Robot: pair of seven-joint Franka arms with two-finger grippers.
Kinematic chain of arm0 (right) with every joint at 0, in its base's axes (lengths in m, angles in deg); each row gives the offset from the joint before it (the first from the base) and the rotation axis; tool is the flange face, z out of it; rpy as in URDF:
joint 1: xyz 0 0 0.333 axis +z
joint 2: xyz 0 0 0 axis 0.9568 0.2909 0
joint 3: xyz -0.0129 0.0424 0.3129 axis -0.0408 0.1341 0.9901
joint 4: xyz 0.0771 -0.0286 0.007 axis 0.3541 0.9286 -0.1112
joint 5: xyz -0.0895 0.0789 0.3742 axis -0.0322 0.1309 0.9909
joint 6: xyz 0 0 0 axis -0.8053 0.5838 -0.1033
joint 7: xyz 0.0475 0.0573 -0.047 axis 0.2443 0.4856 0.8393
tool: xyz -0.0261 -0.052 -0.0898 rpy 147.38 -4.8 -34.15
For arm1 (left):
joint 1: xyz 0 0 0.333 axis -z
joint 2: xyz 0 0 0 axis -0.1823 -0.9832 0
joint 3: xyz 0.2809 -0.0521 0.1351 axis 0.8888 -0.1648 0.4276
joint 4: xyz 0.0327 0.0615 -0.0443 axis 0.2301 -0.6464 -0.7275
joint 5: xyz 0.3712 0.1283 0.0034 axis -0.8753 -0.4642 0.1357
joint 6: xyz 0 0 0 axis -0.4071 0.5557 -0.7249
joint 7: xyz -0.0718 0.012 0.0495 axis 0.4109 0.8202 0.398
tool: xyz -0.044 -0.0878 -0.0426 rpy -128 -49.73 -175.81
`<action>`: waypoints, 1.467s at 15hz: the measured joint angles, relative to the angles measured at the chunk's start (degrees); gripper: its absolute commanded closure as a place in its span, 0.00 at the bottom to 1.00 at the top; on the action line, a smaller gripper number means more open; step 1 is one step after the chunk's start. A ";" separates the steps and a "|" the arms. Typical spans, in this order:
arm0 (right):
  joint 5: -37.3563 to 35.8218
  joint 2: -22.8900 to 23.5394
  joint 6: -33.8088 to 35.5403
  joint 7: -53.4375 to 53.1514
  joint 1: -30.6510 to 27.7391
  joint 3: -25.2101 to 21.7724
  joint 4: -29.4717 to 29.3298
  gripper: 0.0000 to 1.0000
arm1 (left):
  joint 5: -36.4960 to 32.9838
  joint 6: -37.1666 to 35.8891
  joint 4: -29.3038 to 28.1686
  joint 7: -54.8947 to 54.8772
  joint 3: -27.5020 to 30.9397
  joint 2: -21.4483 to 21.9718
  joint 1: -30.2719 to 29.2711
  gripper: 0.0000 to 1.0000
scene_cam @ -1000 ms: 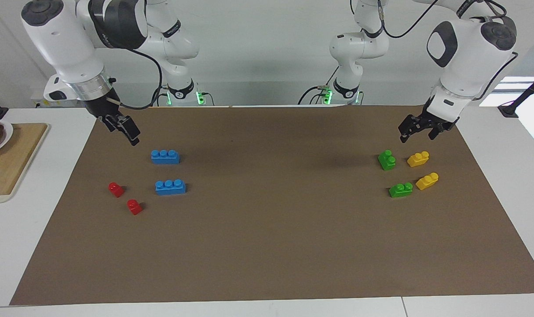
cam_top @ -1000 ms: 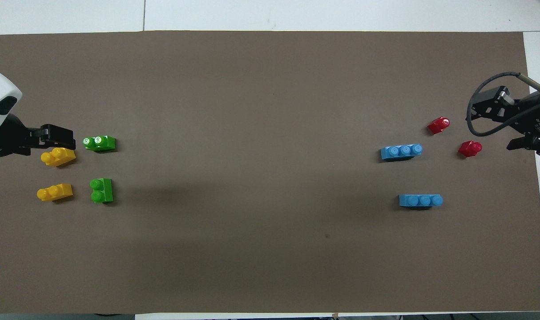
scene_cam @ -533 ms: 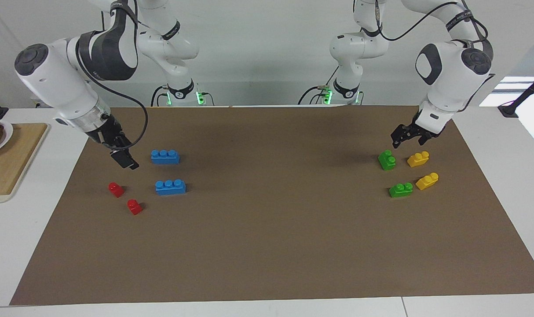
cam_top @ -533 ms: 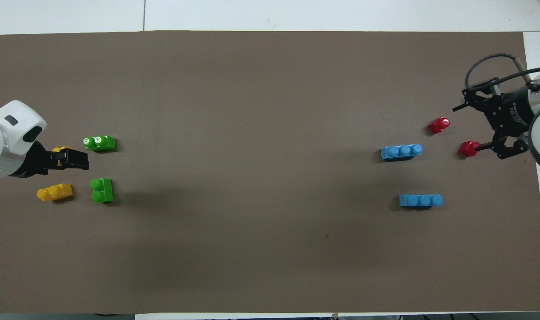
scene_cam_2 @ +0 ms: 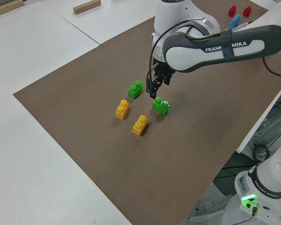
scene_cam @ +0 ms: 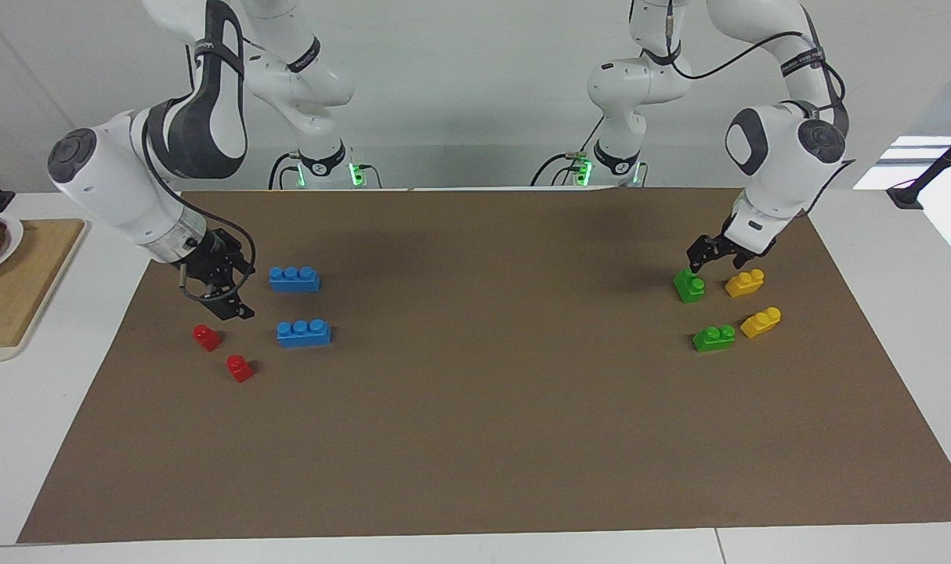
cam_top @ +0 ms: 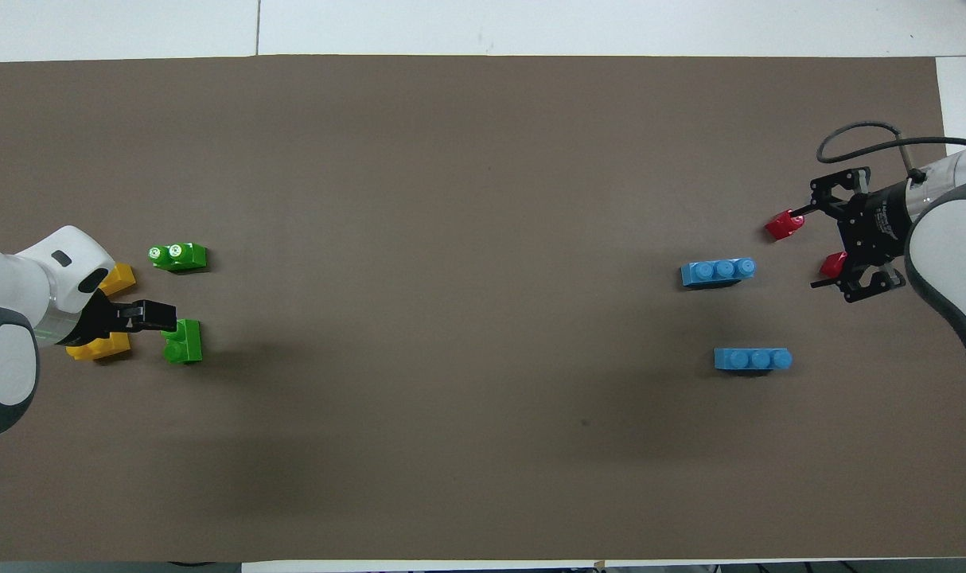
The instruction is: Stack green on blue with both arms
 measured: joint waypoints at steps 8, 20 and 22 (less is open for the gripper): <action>0.01 1.93 -7.60 1.04 0.25 0.33 5.50 0.00 | 0.00 7.13 -6.78 -0.04 -0.17 -0.65 0.00 0.04; 2.79 3.41 -17.00 1.09 0.83 0.40 11.91 0.00 | 0.00 10.98 -7.46 0.46 -0.55 -3.50 0.05 0.22; 3.96 4.65 -18.51 1.94 0.90 0.44 12.18 0.00 | 0.00 11.01 -7.46 0.46 -0.57 -3.51 0.06 0.33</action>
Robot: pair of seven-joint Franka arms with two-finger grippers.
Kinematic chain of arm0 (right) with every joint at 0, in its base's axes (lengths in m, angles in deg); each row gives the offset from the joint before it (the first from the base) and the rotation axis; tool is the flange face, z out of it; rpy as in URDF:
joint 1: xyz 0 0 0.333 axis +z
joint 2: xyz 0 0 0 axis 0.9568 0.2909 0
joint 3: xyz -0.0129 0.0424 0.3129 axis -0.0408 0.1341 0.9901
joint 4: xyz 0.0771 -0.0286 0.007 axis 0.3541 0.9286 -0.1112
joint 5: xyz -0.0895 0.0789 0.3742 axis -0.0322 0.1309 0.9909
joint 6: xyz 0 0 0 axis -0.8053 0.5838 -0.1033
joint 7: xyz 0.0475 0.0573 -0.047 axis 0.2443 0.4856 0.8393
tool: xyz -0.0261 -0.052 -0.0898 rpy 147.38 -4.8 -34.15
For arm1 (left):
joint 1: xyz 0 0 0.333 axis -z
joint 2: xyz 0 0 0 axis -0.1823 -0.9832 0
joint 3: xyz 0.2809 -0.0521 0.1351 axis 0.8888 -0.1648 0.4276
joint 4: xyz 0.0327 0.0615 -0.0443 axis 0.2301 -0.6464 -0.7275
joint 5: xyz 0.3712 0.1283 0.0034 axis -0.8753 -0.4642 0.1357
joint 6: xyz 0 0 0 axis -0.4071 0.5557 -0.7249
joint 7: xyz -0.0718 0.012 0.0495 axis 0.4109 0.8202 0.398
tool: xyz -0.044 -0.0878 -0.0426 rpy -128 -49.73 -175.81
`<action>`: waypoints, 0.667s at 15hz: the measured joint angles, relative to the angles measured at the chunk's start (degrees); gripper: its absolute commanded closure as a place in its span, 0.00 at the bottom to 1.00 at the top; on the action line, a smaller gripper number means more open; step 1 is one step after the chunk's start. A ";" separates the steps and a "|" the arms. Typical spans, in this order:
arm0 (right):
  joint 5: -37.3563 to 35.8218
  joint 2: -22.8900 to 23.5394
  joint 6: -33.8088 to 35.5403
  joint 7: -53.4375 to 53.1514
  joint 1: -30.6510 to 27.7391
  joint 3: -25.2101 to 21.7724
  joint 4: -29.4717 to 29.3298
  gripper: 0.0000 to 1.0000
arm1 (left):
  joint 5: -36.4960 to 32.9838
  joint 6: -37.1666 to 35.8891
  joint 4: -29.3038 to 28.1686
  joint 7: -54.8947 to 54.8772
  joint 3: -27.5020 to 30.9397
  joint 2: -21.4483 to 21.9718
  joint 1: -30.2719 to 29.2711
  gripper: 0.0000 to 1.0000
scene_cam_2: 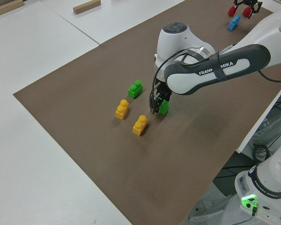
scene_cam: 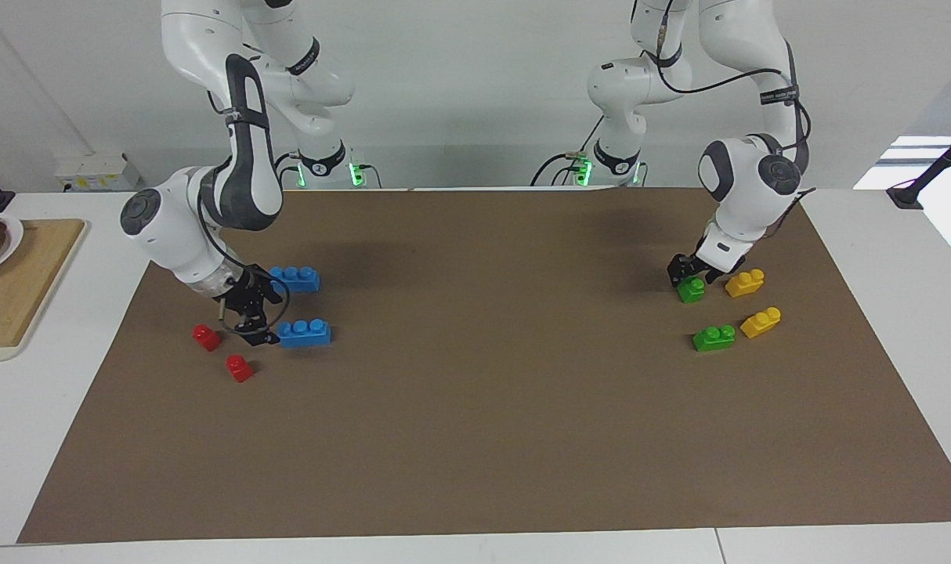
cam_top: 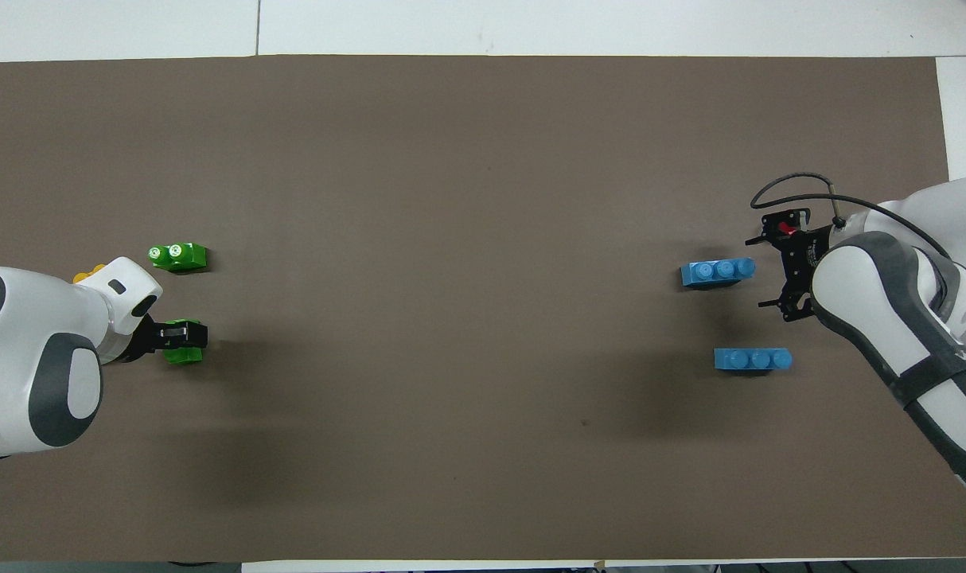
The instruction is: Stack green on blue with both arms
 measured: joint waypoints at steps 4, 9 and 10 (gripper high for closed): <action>1.00 2.24 -3.24 1.11 0.02 0.05 0.04 0.00 | 0.00 0.02 0.00 0.06 -0.02 -0.01 0.02 1.00; 1.37 4.20 -5.26 1.92 0.27 0.35 0.03 0.03 | 0.00 0.02 -0.02 2.64 -0.08 -0.01 0.24 1.00; 2.35 4.20 -5.26 1.98 0.33 0.35 0.02 0.04 | 0.00 0.02 -0.01 3.42 -0.08 -0.01 0.47 1.00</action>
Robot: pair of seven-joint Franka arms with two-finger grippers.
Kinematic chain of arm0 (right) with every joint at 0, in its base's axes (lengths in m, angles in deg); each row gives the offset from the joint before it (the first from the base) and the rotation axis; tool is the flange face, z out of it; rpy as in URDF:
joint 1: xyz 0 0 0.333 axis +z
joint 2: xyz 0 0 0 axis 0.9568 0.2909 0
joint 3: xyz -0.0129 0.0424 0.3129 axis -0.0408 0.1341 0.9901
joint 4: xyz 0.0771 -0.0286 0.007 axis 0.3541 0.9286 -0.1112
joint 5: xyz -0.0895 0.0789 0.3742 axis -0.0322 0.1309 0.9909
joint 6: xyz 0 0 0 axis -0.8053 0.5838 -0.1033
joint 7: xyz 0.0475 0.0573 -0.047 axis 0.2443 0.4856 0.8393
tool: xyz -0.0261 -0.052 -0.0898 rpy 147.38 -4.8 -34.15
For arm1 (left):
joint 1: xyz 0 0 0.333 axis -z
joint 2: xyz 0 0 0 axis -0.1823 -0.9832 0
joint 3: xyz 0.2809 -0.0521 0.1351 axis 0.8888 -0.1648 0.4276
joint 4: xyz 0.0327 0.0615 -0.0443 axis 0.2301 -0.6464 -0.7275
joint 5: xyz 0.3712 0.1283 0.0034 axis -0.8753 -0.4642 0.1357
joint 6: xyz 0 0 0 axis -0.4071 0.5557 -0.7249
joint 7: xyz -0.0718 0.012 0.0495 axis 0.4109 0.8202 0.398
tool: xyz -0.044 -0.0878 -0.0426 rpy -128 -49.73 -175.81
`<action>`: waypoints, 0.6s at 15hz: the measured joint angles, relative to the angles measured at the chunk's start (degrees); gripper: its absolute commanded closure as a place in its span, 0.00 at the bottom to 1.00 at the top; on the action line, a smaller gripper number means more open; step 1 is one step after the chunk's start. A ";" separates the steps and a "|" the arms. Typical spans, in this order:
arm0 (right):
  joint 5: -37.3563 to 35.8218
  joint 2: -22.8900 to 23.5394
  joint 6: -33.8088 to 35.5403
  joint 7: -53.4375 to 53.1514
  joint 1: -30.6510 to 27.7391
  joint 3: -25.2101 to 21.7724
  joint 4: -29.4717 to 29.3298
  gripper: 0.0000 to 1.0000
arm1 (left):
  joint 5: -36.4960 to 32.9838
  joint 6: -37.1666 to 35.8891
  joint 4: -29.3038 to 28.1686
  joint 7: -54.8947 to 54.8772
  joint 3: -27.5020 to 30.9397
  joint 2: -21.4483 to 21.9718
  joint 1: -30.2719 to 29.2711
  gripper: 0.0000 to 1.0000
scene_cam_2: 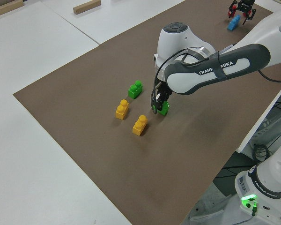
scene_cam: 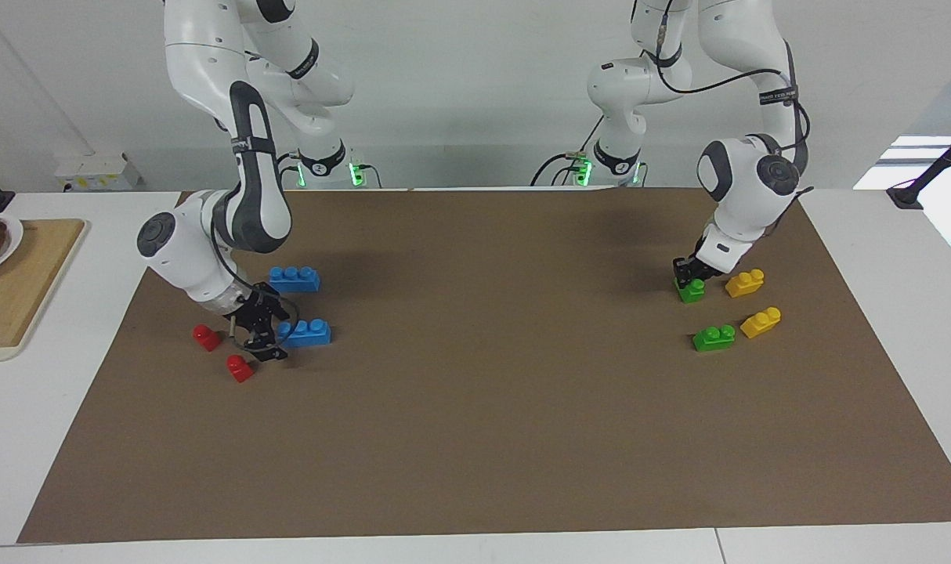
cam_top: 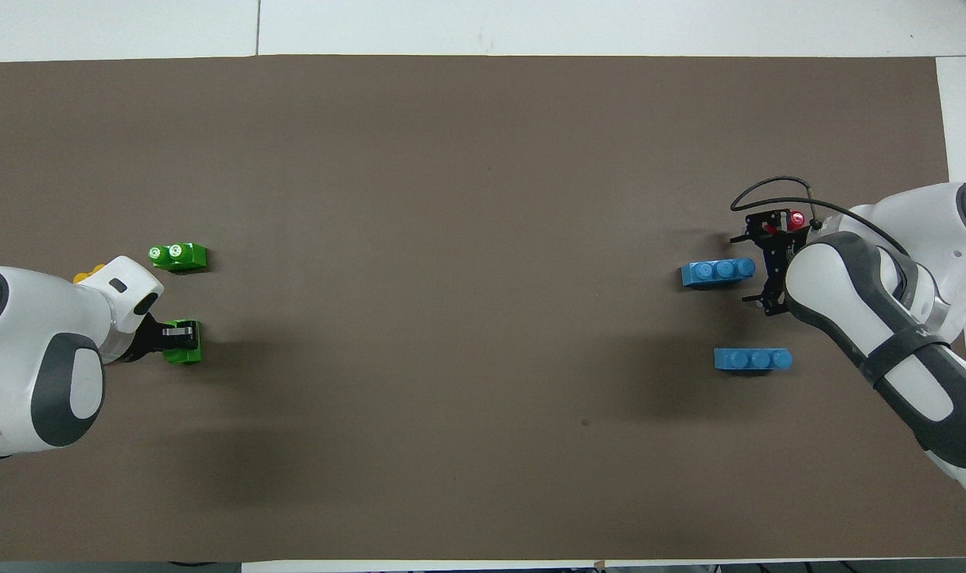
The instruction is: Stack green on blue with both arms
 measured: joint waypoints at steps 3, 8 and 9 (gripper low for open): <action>1.72 0.00 -0.01 0.43 0.32 0.00 -0.03 0.08 | 0.00 -0.12 0.21 2.18 -0.17 -0.01 0.60 1.00; 1.74 0.00 -0.01 0.47 0.36 0.00 -0.03 0.48 | 0.01 -7.78 7.29 4.68 -0.13 0.05 1.62 1.00; 1.74 0.00 -0.01 0.47 0.36 0.00 -0.03 0.61 | 0.02 -10.33 9.46 4.83 -0.07 0.06 1.61 1.00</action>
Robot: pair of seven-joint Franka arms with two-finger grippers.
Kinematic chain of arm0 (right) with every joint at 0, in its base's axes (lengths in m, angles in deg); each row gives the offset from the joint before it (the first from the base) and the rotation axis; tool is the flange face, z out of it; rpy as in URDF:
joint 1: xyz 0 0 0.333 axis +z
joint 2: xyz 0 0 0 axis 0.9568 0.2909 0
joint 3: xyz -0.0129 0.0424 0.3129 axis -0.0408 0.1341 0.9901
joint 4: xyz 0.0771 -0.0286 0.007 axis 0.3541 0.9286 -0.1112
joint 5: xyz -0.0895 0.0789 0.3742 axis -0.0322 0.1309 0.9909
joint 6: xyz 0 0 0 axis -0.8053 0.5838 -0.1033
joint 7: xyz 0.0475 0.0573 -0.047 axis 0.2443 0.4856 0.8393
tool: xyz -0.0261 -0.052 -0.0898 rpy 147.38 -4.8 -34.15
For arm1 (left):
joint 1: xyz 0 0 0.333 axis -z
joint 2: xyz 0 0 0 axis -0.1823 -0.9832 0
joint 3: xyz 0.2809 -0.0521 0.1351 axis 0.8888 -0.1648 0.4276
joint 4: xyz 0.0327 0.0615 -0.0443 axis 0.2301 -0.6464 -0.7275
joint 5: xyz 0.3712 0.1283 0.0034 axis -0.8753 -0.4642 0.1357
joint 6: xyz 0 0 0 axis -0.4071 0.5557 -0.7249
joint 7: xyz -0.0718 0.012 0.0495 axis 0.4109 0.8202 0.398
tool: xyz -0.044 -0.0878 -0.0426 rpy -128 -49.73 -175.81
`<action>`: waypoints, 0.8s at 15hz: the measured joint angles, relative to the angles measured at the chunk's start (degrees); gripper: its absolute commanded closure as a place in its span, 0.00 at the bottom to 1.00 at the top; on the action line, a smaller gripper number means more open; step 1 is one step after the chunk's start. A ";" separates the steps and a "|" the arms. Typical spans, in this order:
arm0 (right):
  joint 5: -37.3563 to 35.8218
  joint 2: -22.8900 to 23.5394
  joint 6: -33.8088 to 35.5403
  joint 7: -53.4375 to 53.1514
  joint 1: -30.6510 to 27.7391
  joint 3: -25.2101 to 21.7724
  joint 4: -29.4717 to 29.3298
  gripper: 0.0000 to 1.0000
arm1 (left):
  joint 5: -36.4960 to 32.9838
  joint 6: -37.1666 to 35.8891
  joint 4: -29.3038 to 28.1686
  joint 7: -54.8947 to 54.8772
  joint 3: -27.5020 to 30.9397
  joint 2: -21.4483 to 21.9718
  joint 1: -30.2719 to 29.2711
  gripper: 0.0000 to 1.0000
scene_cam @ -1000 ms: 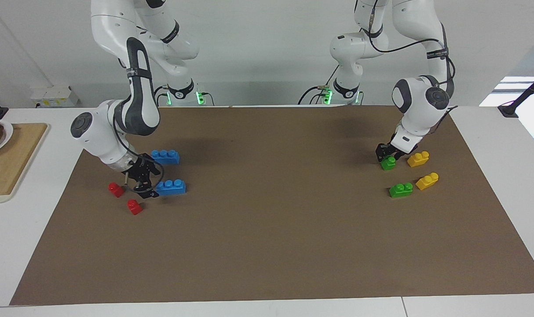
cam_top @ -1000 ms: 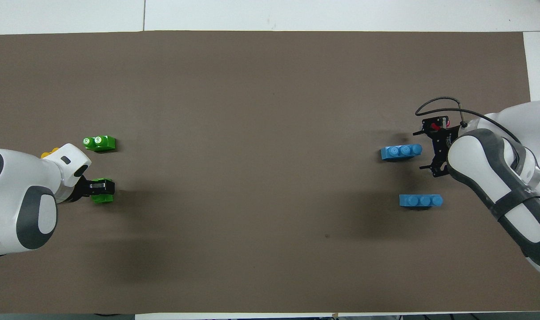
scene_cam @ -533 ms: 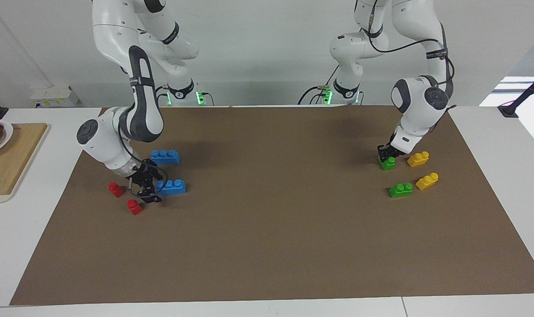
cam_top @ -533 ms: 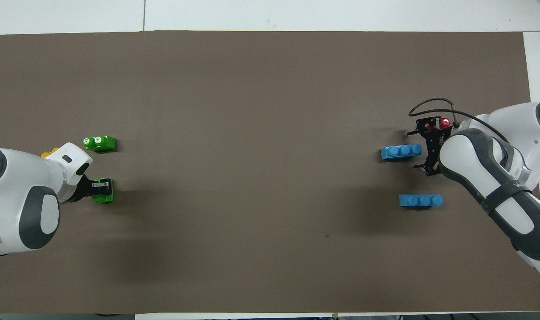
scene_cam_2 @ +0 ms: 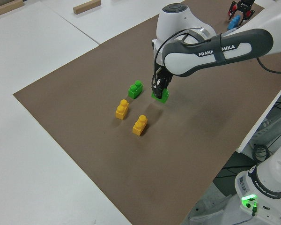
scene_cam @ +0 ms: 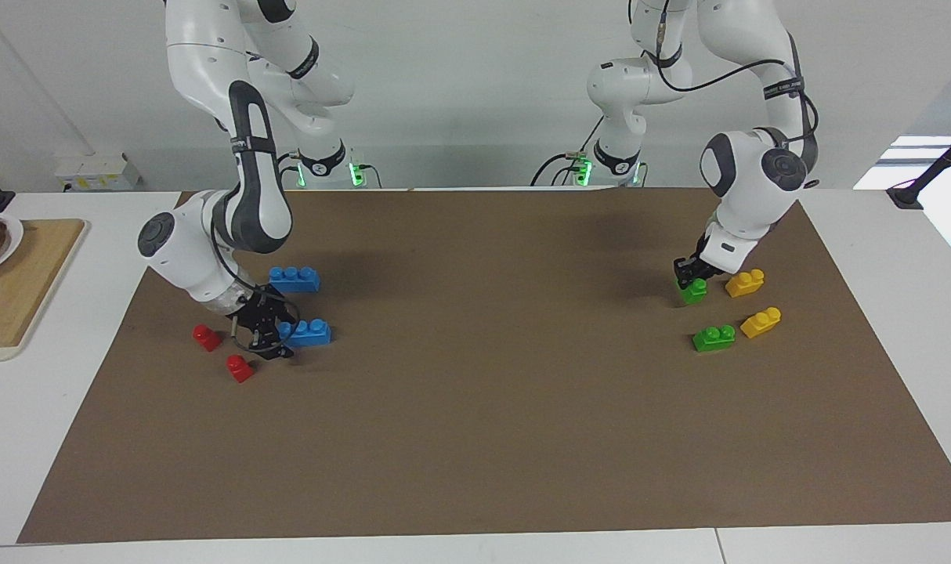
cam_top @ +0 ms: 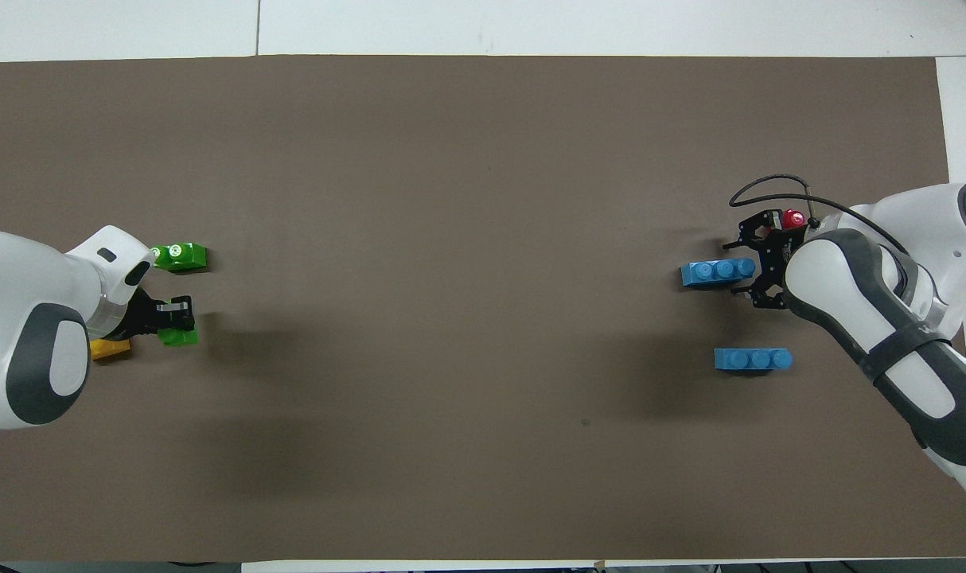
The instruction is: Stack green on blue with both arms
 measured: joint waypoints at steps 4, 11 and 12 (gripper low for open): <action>0.00 0.00 0.00 0.01 0.00 0.00 -0.02 1.00 | 0.03 -6.18 4.98 6.69 -0.03 0.01 0.02 1.00; 6.32 0.00 1.36 2.55 1.08 0.11 -3.02 1.00 | 0.06 -12.69 9.03 20.20 -0.75 0.10 0.27 1.00; 6.86 0.00 1.52 0.47 2.42 0.13 -4.10 1.00 | 0.07 -12.91 9.35 22.38 -0.95 0.20 0.67 1.00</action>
